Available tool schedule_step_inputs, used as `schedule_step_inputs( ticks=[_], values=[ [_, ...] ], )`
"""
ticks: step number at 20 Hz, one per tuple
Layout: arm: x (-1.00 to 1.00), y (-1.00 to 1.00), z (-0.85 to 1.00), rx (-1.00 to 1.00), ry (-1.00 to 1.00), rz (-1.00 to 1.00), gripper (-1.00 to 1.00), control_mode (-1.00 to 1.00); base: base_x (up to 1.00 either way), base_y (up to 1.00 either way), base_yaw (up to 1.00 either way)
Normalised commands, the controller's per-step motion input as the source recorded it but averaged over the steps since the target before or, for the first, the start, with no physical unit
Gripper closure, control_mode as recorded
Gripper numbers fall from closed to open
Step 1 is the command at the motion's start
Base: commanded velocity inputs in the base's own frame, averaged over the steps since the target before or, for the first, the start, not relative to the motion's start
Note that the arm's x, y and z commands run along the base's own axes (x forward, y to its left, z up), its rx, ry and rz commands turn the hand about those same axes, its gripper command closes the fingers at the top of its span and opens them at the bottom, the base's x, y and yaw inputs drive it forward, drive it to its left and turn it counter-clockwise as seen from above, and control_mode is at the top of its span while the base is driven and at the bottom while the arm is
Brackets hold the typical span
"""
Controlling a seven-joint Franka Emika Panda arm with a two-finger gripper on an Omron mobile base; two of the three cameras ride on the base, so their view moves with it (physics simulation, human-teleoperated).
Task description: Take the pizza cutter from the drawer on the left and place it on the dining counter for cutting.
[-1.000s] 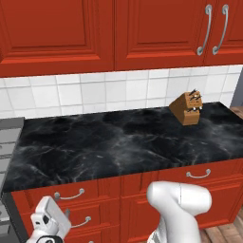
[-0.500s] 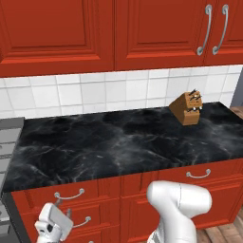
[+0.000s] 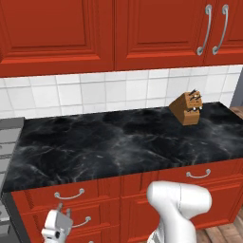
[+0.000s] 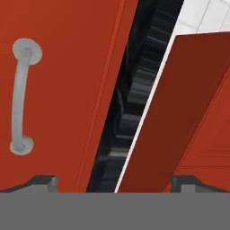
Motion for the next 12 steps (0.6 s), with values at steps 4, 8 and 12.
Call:
schedule_step_inputs(
  ticks=[4, 8, 12],
  values=[
    [0.06, -0.01, -0.04, 0.14, -0.04, 0.15, -1.0, -1.0, 0.0, 0.0, 0.0],
    [0.26, -0.08, 0.0, 0.13, 0.14, 0.1, -1.0, -1.0, 0.0, 0.0, 0.0],
    [0.22, -0.15, -0.01, 0.12, 0.19, 0.13, -1.0, -1.0, 0.0, 0.0, 0.0]
  ],
)
